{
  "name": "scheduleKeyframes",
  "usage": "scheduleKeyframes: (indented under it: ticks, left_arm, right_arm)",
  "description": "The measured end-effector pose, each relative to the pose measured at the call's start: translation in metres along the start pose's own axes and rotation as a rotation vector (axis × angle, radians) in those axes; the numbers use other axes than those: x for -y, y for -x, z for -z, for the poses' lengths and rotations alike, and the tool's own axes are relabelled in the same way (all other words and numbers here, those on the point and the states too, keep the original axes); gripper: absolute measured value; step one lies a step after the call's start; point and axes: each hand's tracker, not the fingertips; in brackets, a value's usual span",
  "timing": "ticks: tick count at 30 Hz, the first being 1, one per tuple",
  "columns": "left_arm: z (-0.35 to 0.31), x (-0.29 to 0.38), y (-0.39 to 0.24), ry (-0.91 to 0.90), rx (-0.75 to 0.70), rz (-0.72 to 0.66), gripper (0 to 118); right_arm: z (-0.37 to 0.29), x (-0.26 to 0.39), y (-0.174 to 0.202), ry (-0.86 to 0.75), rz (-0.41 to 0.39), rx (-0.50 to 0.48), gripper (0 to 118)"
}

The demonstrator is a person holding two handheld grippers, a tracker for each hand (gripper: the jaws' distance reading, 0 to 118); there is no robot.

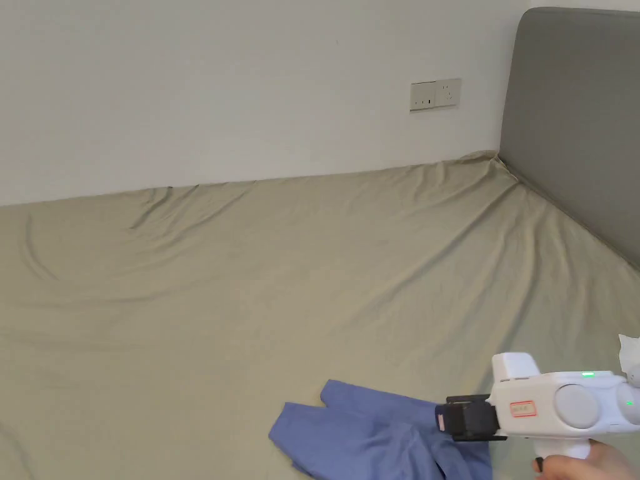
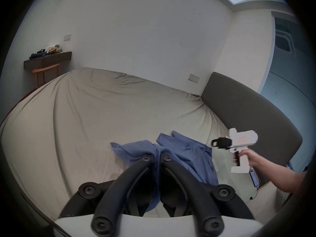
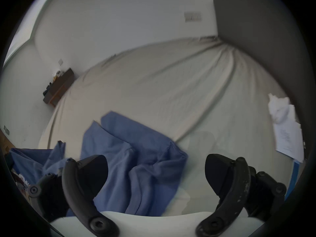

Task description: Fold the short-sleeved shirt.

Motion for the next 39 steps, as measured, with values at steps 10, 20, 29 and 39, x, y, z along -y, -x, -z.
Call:
scheduleKeyframes:
  ticks: [10, 20, 29, 39]
  left_arm:
    - [-0.009, -0.006, 0.042, -0.019, -0.091, -0.079, 5]
    - [-0.049, -0.062, 0.073, -0.164, -0.187, -0.130, 5]
    - [0.060, -0.206, 0.048, -0.246, -0.252, 0.011, 5]
    - [0.179, -0.341, 0.026, -0.296, -0.275, 0.067, 5]
  right_arm:
    - [0.007, 0.027, 0.003, 0.078, -0.028, 0.014, 8]
    - [-0.170, 0.000, -0.001, -0.472, 0.262, -0.090, 8]
    - [-0.218, -0.146, 0.039, -0.662, 0.194, -0.011, 8]
    - [-0.206, -0.291, 0.058, -0.683, 0.152, 0.242, 8]
